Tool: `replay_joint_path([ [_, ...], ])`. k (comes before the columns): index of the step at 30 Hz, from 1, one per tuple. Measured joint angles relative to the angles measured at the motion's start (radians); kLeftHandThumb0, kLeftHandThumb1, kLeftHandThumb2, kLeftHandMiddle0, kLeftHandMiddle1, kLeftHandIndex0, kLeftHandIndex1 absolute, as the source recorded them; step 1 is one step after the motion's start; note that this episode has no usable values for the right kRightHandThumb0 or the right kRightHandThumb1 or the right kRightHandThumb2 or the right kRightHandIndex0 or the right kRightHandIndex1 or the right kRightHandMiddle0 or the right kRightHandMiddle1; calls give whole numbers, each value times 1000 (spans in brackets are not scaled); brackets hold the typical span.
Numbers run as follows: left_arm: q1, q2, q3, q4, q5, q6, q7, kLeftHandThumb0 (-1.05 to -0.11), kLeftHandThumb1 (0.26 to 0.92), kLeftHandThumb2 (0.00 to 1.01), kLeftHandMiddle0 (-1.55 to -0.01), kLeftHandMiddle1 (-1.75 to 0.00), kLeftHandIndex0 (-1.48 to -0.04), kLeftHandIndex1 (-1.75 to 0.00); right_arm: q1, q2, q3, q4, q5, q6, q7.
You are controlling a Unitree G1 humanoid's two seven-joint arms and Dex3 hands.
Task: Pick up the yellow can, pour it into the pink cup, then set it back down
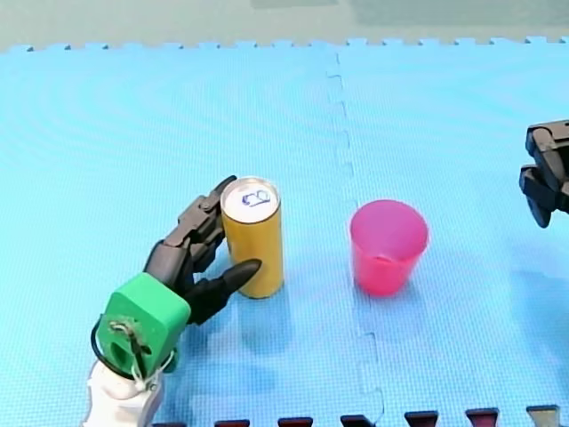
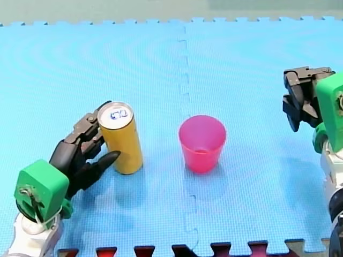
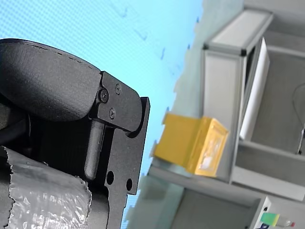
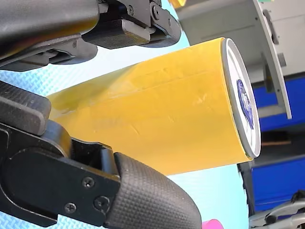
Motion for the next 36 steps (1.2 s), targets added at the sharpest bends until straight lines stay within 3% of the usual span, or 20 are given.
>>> replay_joint_path([
  [17,25,4,1,-3,9,-17,18,-1048,883,0,-339,-3,-311,-3,0,-1,9,0,-5,0,-16],
  [36,51,7,10,-27,-5,-15,20,-1048,863,0,-336,-1,-319,-3,0,-1,9,-2,-3,-1,-13],
])
